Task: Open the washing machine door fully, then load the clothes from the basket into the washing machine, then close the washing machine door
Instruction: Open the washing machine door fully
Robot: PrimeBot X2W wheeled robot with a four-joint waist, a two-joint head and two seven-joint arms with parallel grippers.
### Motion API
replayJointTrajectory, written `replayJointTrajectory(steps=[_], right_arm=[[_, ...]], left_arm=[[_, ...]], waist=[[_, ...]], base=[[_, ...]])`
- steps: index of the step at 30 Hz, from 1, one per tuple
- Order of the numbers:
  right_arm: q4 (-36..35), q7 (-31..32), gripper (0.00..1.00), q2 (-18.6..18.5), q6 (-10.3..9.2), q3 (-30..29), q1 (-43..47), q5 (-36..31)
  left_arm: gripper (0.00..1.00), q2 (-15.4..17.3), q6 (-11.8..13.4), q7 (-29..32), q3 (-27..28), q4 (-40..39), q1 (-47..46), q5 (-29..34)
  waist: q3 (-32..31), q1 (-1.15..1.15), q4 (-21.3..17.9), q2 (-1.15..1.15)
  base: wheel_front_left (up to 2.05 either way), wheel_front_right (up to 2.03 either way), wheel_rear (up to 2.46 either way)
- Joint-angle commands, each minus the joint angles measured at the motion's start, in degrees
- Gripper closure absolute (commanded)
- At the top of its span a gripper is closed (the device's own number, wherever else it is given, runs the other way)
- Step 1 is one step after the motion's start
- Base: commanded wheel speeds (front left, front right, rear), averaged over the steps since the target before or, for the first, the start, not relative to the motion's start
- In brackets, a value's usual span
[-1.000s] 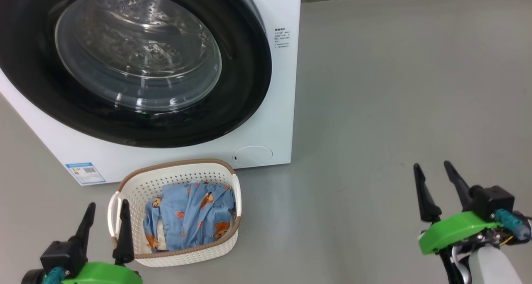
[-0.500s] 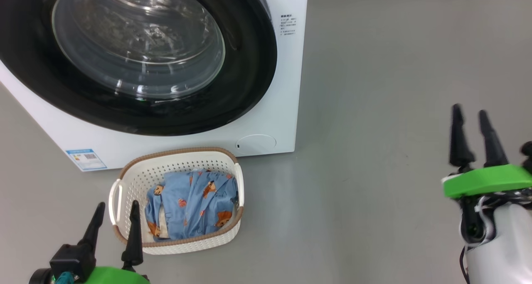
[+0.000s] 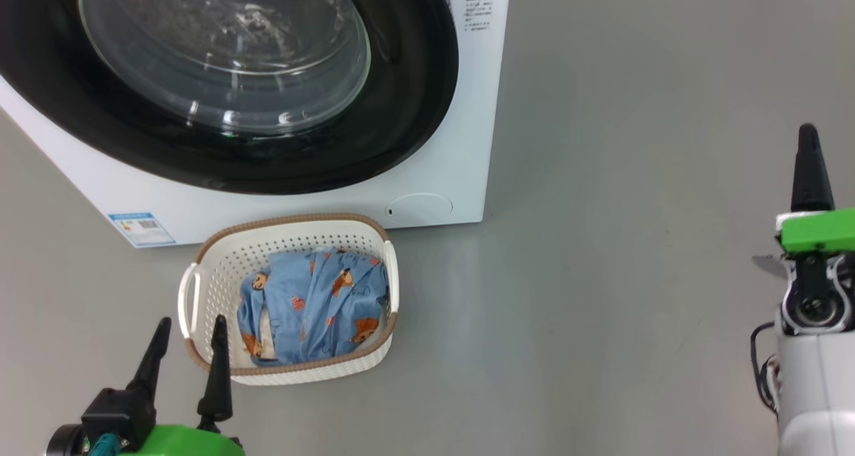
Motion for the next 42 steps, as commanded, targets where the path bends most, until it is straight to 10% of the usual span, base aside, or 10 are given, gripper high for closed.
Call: replayJointTrajectory(steps=[1,42], right_arm=[[-0.70,1.64,1.00,-0.76,-0.06,0.68,-2.96,1.88],[24.95,38.27,1.00,-0.45,-0.06,-6.71,-42.24,16.00]], left_arm=[[0.00,0.78,-0.14,-0.54,1.60,-1.80,-1.35,0.47],[0.00,0.77,1.67,-0.54,-7.29,-7.25,-9.21,-3.32]], waist=[[0.78,0.00,0.47,0.00],[16.34,0.00,9.29,0.00]], base=[[0.00,0.00,0.00],[0.00,0.00,0.00]])
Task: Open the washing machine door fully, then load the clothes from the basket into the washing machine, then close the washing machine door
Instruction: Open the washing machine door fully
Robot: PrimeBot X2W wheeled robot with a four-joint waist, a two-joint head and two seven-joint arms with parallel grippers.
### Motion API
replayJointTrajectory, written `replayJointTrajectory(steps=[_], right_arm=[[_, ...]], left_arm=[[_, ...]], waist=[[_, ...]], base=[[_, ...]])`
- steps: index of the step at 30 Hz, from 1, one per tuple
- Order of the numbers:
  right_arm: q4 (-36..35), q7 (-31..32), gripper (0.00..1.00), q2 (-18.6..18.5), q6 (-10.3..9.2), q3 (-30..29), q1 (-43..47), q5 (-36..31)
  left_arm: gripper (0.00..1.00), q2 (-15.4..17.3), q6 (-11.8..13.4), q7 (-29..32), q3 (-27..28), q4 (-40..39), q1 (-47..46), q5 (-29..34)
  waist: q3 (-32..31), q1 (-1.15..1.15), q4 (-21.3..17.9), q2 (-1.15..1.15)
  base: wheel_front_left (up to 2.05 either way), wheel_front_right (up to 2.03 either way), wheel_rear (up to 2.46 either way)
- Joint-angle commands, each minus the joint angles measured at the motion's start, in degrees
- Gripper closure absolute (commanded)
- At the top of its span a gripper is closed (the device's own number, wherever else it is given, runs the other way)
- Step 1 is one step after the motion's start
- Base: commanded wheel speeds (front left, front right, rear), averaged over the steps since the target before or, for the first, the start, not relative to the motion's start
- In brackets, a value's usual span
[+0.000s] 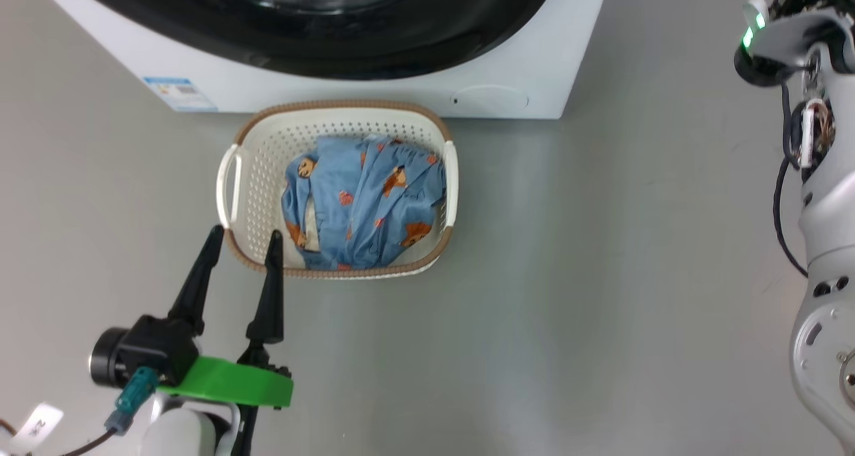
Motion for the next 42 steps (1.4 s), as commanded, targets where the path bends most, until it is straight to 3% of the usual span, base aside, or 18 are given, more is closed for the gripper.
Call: replayJointTrajectory(steps=[1,24,42], right_arm=[[-0.84,0.39,1.00,0.92,-0.04,0.34,-2.64,-0.89],[5.71,-2.34,1.00,2.13,-0.04,0.75,-13.33,-8.02],[7.22,-0.40,1.00,2.77,-0.04,1.57,-14.60,-10.21]], left_arm=[[0.00,0.95,0.57,-0.52,1.34,-1.67,-1.53,-0.81],[0.00,0.95,1.22,-0.52,-3.73,-4.32,-8.35,-4.11],[0.00,0.95,1.93,-0.52,-5.24,-4.02,-8.98,-5.58]], waist=[[1.88,0.00,1.42,0.00],[11.33,0.00,6.48,0.00],[11.80,0.00,8.70,0.00]], base=[[0.00,0.00,0.00],[0.00,0.00,0.00],[0.00,0.00,0.00]])
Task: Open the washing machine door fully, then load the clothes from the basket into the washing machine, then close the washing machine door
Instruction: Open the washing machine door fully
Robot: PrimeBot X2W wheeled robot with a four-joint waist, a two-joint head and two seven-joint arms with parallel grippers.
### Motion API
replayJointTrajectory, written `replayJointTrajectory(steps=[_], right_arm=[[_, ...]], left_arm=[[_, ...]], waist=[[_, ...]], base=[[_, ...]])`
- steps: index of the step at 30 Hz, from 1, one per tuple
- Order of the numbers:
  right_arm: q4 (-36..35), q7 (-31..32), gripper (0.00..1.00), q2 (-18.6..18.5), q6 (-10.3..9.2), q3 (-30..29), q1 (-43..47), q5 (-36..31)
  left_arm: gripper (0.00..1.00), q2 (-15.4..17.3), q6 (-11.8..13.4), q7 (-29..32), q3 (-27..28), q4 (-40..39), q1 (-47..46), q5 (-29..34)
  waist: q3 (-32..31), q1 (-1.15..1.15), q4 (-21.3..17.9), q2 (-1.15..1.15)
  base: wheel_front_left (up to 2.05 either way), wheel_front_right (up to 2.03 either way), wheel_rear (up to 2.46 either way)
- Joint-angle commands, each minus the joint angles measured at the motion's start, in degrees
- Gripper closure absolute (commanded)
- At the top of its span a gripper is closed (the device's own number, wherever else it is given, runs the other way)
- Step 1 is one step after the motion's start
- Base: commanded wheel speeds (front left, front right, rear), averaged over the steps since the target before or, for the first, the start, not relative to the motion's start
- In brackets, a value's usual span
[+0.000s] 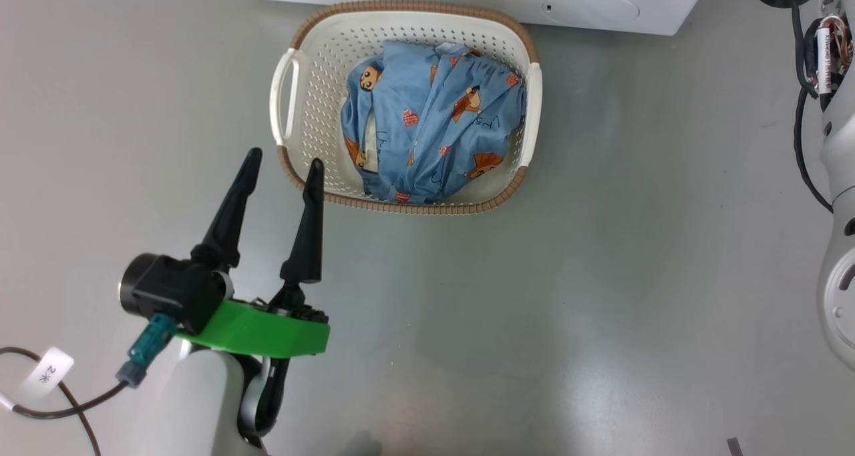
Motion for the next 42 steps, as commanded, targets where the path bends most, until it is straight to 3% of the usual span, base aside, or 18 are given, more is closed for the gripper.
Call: replayJointTrajectory(steps=[1,11,31,38,42], right_arm=[[-1.36,1.36,1.00,2.69,0.11,1.14,-1.63,-0.36],[-1.83,8.81,1.00,2.94,0.11,2.99,0.87,-0.70],[-10.49,26.16,1.00,4.00,0.11,7.39,11.68,0.33],[-15.49,32.02,1.00,4.45,0.11,10.22,17.67,2.41],[-18.07,33.04,1.00,4.49,0.11,14.58,21.06,8.23]], left_arm=[[0.00,1.22,0.55,-0.46,1.73,-1.08,-0.38,-0.17],[0.00,1.22,0.76,-0.46,1.93,-1.22,-0.11,-0.28],[0.00,1.22,0.73,-0.46,3.24,-1.50,0.70,0.47],[0.00,1.22,0.49,-0.46,3.84,-1.32,1.21,0.90],[0.00,1.22,0.32,-0.46,4.32,-1.15,1.53,0.99]], waist=[[-0.19,0.00,0.03,0.00],[-1.06,0.00,-0.48,0.00],[-4.18,0.00,-1.99,0.00],[-5.92,0.00,-2.49,0.00],[-6.78,0.00,-2.60,0.00]], base=[[0.00,0.00,0.00],[0.00,0.00,0.00],[0.00,0.00,0.00],[0.00,0.00,0.00],[0.00,0.00,0.00]])
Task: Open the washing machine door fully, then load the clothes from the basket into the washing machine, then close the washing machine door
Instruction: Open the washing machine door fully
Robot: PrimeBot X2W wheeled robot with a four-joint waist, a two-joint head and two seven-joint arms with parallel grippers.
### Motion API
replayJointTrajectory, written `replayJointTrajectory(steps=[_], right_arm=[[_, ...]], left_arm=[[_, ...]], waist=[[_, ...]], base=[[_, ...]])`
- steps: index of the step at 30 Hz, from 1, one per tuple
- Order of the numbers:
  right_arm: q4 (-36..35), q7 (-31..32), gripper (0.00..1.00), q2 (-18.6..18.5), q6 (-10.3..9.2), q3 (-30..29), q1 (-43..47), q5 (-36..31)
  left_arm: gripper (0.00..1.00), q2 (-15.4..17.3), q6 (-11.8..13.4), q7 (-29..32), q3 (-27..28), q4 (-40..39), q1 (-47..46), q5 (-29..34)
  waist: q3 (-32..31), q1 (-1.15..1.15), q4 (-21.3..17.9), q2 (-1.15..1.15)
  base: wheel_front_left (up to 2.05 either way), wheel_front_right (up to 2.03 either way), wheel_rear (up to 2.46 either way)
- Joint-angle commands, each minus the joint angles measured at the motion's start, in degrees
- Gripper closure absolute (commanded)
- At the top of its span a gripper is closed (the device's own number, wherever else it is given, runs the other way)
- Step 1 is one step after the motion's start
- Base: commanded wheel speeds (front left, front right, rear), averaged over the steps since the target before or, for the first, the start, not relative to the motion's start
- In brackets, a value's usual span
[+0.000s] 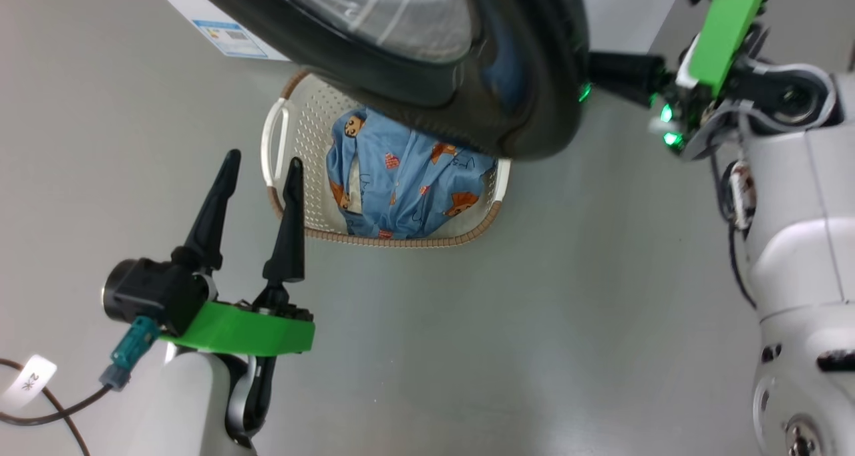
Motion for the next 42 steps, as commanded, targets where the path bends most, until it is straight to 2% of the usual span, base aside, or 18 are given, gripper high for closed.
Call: replayJointTrajectory(steps=[1,19,30,38,42], right_arm=[[-2.14,0.48,1.00,2.06,0.41,2.09,0.83,1.60],[-5.90,-9.33,1.00,2.08,0.41,28.60,12.53,23.84],[-5.96,-17.94,1.00,2.08,0.41,43.44,14.21,34.32],[-6.01,-22.11,1.00,2.08,0.41,49.51,14.05,39.82],[-4.98,-25.52,1.00,1.98,0.41,49.33,14.54,40.83]], left_arm=[[0.00,1.24,0.11,-0.46,2.22,-1.12,1.11,0.83],[0.00,1.23,0.22,-0.46,3.59,-0.36,2.61,0.98],[0.00,1.23,0.28,-0.46,6.16,-0.07,3.25,1.63],[0.00,1.23,0.10,-0.46,7.09,0.06,3.36,1.86],[0.00,1.23,0.12,-0.46,7.97,0.35,4.08,2.22]], waist=[[-0.41,0.00,-0.12,0.00],[-3.19,0.00,0.35,0.00],[-3.88,0.00,0.04,0.00],[-4.76,0.00,-0.26,0.00],[-6.62,0.00,-1.28,0.00]], base=[[0.00,0.00,0.00],[0.00,0.00,0.00],[0.00,0.00,0.00],[0.00,0.00,0.00],[0.00,0.00,0.00]])
